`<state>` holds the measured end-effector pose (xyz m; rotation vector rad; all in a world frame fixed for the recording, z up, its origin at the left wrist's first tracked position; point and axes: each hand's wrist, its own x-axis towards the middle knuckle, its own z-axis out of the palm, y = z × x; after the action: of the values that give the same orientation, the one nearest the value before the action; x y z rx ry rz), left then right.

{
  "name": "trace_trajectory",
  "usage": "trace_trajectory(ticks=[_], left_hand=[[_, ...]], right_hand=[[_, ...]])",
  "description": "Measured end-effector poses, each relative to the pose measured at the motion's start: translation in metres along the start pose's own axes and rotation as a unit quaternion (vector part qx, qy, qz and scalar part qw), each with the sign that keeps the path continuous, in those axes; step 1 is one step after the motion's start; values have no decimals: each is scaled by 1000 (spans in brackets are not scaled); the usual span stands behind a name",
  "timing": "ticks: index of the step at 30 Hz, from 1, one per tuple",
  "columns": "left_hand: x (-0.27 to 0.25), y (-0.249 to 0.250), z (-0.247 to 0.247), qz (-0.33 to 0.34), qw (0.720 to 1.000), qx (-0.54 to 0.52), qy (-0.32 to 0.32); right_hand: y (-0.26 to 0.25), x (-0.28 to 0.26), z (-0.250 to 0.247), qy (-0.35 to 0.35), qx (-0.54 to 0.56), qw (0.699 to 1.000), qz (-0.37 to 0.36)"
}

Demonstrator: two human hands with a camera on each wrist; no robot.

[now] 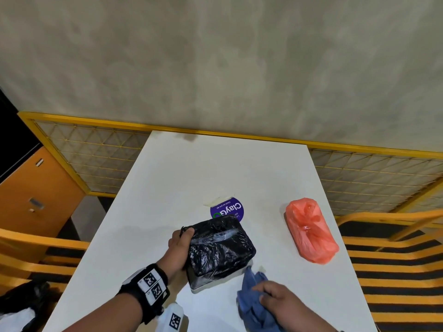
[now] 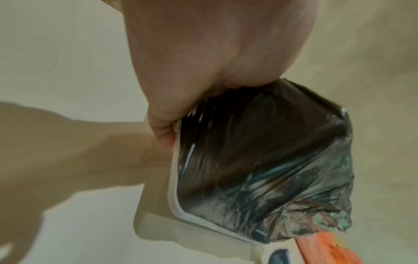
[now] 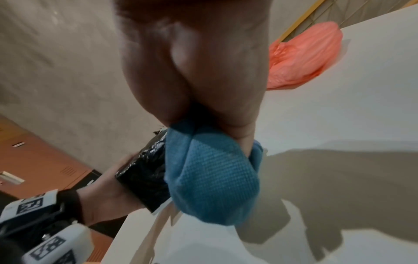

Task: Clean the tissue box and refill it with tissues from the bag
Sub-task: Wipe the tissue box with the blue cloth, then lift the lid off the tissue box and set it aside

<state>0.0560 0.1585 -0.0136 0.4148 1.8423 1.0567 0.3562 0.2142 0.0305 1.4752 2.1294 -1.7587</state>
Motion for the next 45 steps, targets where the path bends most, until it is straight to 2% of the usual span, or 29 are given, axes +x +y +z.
trace_trajectory(ticks=[2,5,8,10,13,15,17,19,22,25,28,33,37,40,42,45], left_hand=[[-12,13,3,7,1000,5,-4],[-15,17,6,22,1000,10,-15],[-17,22,9,33,999,14,-19],[-20,27,9,48,998,19,-22],[-29,37,10,78,996,14,-43],[-35,45,10,104,993,5,-54],[-38,52,8,143,987,12,-74],[-40,58,4,193,974,33,-110],[-45,68,-1,252,950,110,-146],[-50,80,-3,287,923,194,-170],[-51,81,-1,278,913,230,-188],[-50,77,5,204,953,157,-158],[-41,68,6,191,950,219,-116],[-34,60,2,211,953,166,-140],[-33,57,1,204,958,126,-158],[-31,52,3,201,960,124,-153]], right_hand=[[-1,-6,4,-22,-7,1000,-1],[2,-6,8,11,-54,998,-7],[-4,-7,9,-4,-146,989,-25],[-9,-3,5,16,-145,988,-40],[-21,10,-10,155,-38,986,-47],[-37,20,-23,200,64,977,-32],[-53,29,-35,198,127,972,-1],[-69,34,-43,168,175,970,23],[-83,35,-51,127,251,959,26],[-81,40,-56,128,287,949,30],[-77,48,-55,116,265,957,30],[-70,56,-48,123,276,953,-33],[-60,59,-46,104,279,950,-91],[-48,63,-42,99,245,960,-89],[-43,68,-37,123,229,962,-79],[-40,78,-29,167,207,962,-59]])
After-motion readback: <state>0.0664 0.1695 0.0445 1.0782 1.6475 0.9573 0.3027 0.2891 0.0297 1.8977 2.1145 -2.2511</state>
